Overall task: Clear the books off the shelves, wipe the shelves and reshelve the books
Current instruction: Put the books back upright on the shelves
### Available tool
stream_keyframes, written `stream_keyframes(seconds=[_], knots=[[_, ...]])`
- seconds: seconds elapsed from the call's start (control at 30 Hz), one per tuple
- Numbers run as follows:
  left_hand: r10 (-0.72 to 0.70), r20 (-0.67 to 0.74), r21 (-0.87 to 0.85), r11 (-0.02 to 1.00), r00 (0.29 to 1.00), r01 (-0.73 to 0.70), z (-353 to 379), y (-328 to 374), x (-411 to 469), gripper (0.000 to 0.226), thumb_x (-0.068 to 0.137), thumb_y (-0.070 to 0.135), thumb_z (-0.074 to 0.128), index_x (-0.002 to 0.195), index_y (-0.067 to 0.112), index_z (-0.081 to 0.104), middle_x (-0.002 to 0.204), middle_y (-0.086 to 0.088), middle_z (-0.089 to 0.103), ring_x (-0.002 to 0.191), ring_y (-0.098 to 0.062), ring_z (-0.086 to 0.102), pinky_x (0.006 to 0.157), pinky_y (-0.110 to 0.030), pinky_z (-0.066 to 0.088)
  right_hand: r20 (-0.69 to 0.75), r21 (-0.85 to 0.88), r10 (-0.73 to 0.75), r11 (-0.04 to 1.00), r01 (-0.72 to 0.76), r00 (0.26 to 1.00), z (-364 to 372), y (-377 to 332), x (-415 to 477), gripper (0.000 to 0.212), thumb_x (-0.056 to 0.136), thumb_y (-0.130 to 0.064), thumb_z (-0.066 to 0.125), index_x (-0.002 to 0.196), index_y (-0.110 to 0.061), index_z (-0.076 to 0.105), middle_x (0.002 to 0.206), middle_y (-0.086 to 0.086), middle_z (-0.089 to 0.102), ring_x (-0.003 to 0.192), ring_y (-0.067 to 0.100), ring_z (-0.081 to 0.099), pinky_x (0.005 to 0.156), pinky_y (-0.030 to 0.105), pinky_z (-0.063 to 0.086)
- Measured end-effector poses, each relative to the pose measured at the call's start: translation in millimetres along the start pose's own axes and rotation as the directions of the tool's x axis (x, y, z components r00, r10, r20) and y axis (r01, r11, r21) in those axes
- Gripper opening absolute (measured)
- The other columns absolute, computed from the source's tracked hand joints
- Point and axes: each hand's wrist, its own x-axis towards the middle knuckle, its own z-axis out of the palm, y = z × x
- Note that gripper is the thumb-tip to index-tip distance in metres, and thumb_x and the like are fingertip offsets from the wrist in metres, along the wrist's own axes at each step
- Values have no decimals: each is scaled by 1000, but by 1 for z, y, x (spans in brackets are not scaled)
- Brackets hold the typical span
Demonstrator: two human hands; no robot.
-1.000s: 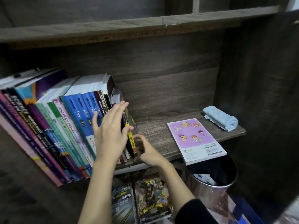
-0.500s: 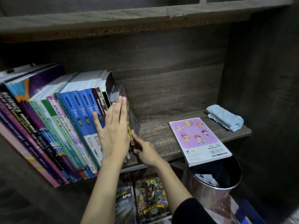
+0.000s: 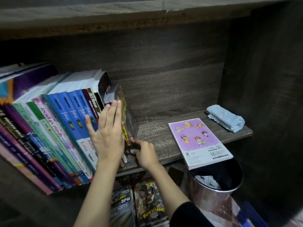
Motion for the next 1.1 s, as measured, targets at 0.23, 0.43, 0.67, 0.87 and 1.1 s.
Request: stream_keyframes(seconds=[0.23,0.43,0.67,0.87,1.1], knots=[[-41,60,-11,999,997,42,-6,7,-1,94,58,-7,78,142,9,39,137,-7,51,129,-19,31,112,-44,-10,184,-117,-35,991,57,982,-13,-3,1,62,87,3,48,143,-23,44,134,12,56,121,28,55,99,31,45],[-169,-29,-232,960,985,158,-23,31,-6,68,69,-9,57,133,14,52,133,-5,54,130,-20,36,112,-49,12,-47,-82,3,997,-7,999,-65,0,8,41,88,-4,50,122,-20,64,120,13,66,113,27,60,95,34,47],[-273,545,-423,726,793,541,-17,92,-26,20,95,26,49,111,22,59,110,0,64,99,-23,60,83,-32,46,-378,-345,129,900,-268,917,-144,35,-9,39,89,-15,51,127,-16,57,132,11,55,125,31,42,99,36,36],[-167,928,-134,685,333,716,9,130,-45,44,97,43,41,109,8,65,116,-22,63,113,-35,56,90,-34,45,-439,-164,505,768,-619,743,-176,76,-32,69,91,-45,56,143,-10,29,146,17,29,134,36,27,104,46,31],[-77,966,-201,382,248,902,16,152,-52,25,88,34,61,72,15,59,78,-8,64,79,-30,69,60,-38,57,-311,20,599,780,-626,738,-189,87,-34,64,85,-45,66,129,-5,42,133,16,53,121,33,52,91,36,43]])
